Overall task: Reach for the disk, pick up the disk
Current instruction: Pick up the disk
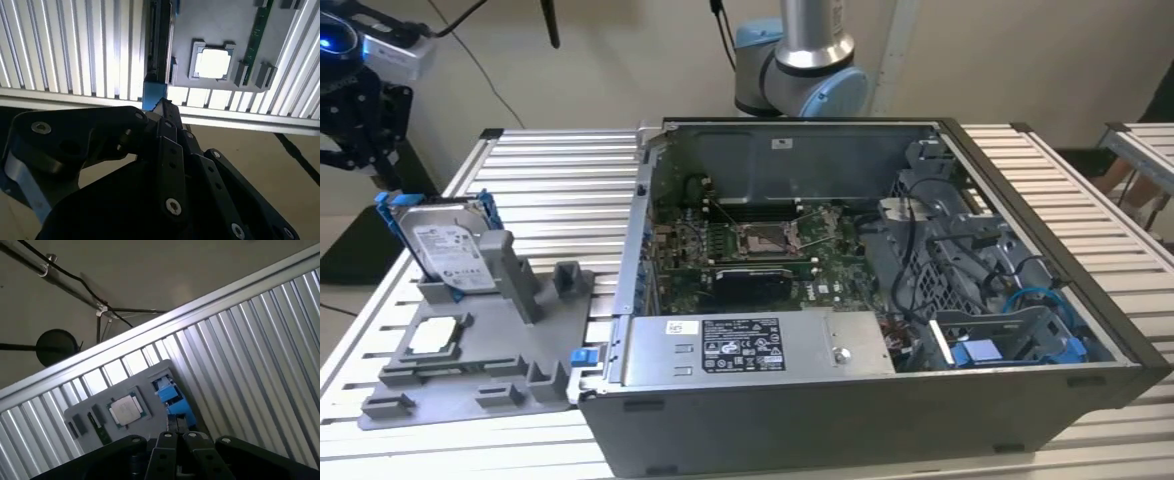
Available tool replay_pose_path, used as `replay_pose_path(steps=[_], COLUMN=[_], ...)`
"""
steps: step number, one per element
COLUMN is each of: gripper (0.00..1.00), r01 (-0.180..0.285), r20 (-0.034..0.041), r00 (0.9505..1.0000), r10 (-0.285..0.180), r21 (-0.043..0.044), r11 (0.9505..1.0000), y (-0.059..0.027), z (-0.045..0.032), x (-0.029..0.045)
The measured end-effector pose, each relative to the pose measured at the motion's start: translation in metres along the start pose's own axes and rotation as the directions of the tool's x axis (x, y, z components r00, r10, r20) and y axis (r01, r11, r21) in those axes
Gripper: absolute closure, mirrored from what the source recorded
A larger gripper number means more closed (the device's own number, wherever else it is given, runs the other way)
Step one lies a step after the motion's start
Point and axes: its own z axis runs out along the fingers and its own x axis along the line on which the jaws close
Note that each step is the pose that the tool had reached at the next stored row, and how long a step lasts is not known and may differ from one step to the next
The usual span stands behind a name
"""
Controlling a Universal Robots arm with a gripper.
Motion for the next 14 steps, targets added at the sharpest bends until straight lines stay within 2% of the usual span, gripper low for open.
replay_pose_path(steps=[3, 7, 11, 14], gripper=[1.00, 1.00, 1.00, 1.00], r01=[0.055, 0.128, 0.199, 0.252], r20=[0.0026, 0.0020, 0.0007, -0.0001], r00=[0.9985, 0.9918, 0.9799, 0.9678], r10=[-0.055, -0.128, -0.199, -0.252], r21=[0.0081, 0.0090, 0.0076, 0.0067], r11=[0.9985, 0.9918, 0.9799, 0.9678], y=[-0.0001, 0.0000, 0.0000, 0.0000], z=[0.0005, 0.0018, 0.0028, 0.0031], x=[0.0000, 0.0000, 0.0000, 0.0001])
